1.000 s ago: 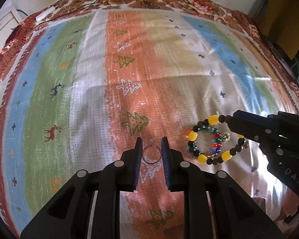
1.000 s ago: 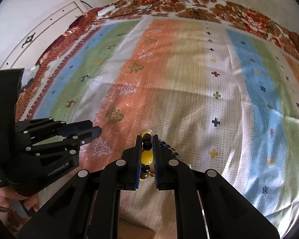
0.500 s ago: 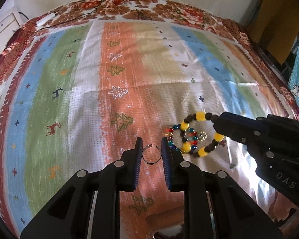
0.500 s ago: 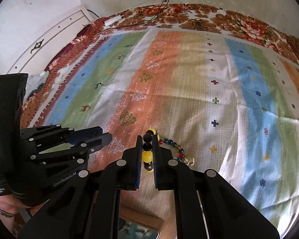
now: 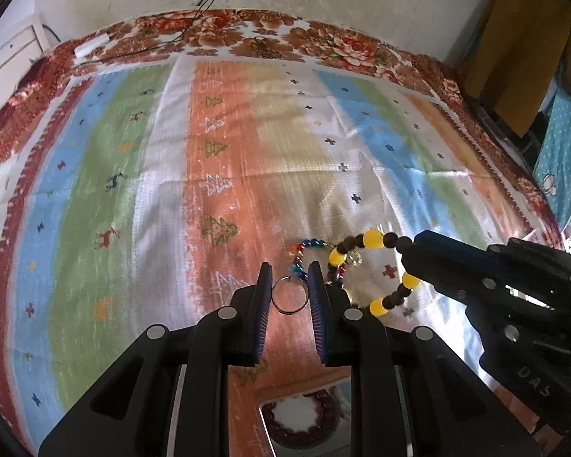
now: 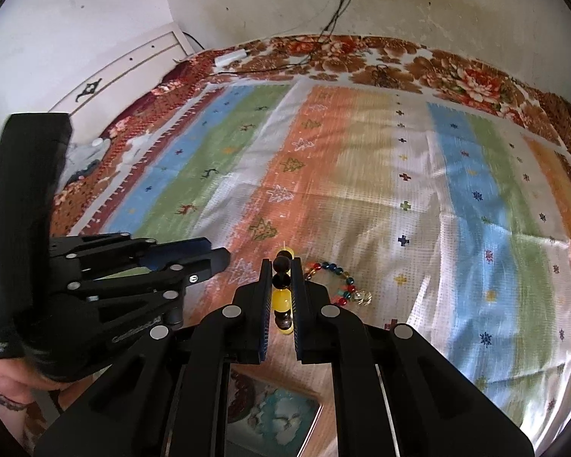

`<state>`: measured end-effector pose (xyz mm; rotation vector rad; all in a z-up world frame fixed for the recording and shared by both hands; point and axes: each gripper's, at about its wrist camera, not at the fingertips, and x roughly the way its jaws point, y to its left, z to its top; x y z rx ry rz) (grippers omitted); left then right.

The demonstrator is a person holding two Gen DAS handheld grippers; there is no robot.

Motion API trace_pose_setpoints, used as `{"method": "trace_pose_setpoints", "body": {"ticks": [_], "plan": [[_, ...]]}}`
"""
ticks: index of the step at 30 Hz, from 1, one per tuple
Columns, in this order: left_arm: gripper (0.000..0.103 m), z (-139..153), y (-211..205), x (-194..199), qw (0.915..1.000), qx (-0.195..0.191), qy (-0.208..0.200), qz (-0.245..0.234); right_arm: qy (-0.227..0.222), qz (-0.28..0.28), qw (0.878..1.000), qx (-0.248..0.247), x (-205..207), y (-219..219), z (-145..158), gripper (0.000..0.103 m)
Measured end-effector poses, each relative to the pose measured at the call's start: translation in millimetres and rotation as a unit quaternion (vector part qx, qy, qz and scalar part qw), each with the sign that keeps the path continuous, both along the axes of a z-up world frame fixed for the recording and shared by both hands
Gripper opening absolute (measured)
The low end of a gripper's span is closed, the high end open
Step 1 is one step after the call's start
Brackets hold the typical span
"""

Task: Organize jewelry
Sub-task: 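Lift ring with left tool while right tool carries yellow-bead bracelet to tin box, then open left tool over tin box while right tool releases yellow-bead bracelet into it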

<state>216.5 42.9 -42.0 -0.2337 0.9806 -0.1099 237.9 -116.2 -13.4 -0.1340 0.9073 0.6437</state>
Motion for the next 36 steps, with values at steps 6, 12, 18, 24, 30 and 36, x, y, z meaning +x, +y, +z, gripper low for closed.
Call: {"method": "trace_pose_setpoints", "body": {"ticks": [6, 12, 18, 24, 30, 36], "plan": [[0.019, 4.7, 2.7, -16.8, 0.9999, -0.009, -0.007, 0.006, -0.007, 0.001, 1.000, 0.011, -15.8, -8.7, 7.7, 0.011], [0.019, 8.0, 0.6, -32.5, 0.9998, -0.016, -0.013, -0.003, -0.010, 0.000, 1.000, 0.024, -28.6, -17.4, 13.9, 0.010], [0.019, 10.7, -6.5, -48.7, 0.9996, -0.018, -0.017, -0.012, -0.008, 0.004, 1.000, 0.027, -42.4, -23.6, 13.7, 0.010], [0.019, 13.6, -18.4, -69.1, 0.9992, -0.018, -0.022, -0.029, -0.009, 0.016, 0.999, 0.029, -61.1, -28.3, 16.2, 0.010], [0.019, 14.4, -25.7, -83.4, 0.9989, -0.015, -0.027, -0.037, -0.003, 0.019, 0.999, 0.030, -77.4, -34.3, 11.4, 0.010], [0.019, 11.0, -28.8, -92.2, 0.9990, -0.016, -0.022, -0.036, 0.002, 0.019, 1.000, 0.024, -87.3, -40.6, 4.7, 0.010]]}}
